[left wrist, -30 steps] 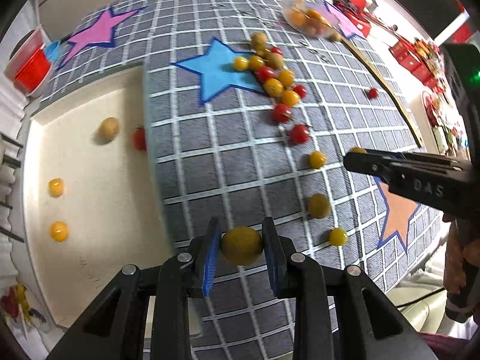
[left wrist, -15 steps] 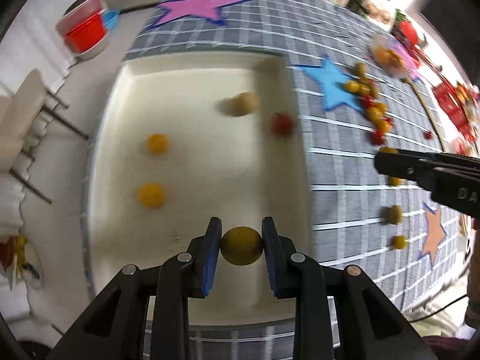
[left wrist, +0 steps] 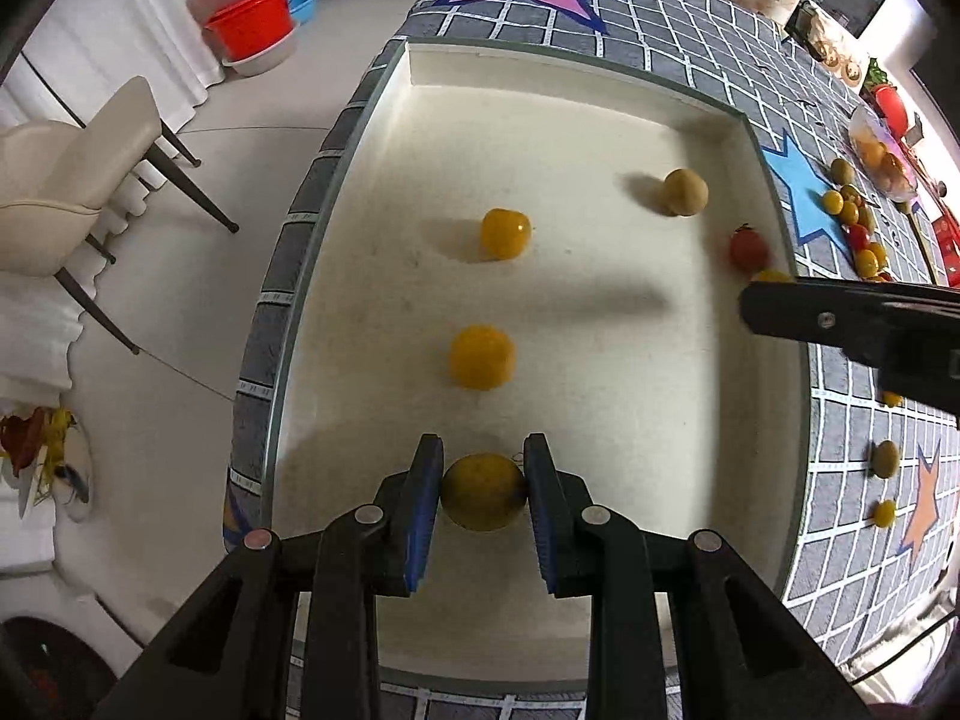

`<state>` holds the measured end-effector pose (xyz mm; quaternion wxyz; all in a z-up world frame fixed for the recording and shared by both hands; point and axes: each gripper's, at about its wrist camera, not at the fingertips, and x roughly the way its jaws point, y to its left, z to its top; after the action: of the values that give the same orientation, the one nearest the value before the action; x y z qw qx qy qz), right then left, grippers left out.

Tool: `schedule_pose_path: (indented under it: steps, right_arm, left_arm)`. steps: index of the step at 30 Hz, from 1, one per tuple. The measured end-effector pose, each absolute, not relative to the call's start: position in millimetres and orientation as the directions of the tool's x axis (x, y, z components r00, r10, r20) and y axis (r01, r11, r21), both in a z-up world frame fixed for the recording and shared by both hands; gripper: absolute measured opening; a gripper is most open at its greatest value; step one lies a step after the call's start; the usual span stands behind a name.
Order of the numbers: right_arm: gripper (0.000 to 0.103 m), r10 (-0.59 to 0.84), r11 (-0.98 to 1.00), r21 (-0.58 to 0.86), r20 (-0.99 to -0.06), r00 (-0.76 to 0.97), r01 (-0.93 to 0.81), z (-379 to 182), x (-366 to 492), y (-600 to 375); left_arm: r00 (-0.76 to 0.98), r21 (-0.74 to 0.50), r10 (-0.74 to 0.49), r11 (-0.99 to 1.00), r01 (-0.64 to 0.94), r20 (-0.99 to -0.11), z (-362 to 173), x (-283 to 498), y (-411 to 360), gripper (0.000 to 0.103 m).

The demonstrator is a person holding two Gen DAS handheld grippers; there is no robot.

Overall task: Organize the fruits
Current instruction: 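Carry both yellow tomatoes into the white tray and open both tools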

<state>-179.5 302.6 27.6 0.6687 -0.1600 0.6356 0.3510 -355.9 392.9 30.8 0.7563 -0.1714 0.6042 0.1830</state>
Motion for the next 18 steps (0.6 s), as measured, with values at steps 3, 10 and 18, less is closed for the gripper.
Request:
schedule_pose_path:
  steps: [3,10,18]
  right_arm:
    - [0.023,0.254,0.697,0.222,-0.966,-0.055,-0.682,20,-180,311]
    - [0.024,0.258,0.682,0.22,-0.965,-0.052,-0.698,1,-178,322]
    - [0.024,0.28,0.704,0.238,-0.959,-0.046,-0.669,-8,-176,325]
  left_arm:
    - [0.214,-0.044,0.069,0.875,-0.481,-0.974,28,-356,392,0.029]
    - [0.228,-0.025,0.098,0.877,-0.48,-0.969,25,-354,390,0.029]
    - [0.225,0.005,0.122,0.889,-0.458,-0.967,26,-353,384,0.037]
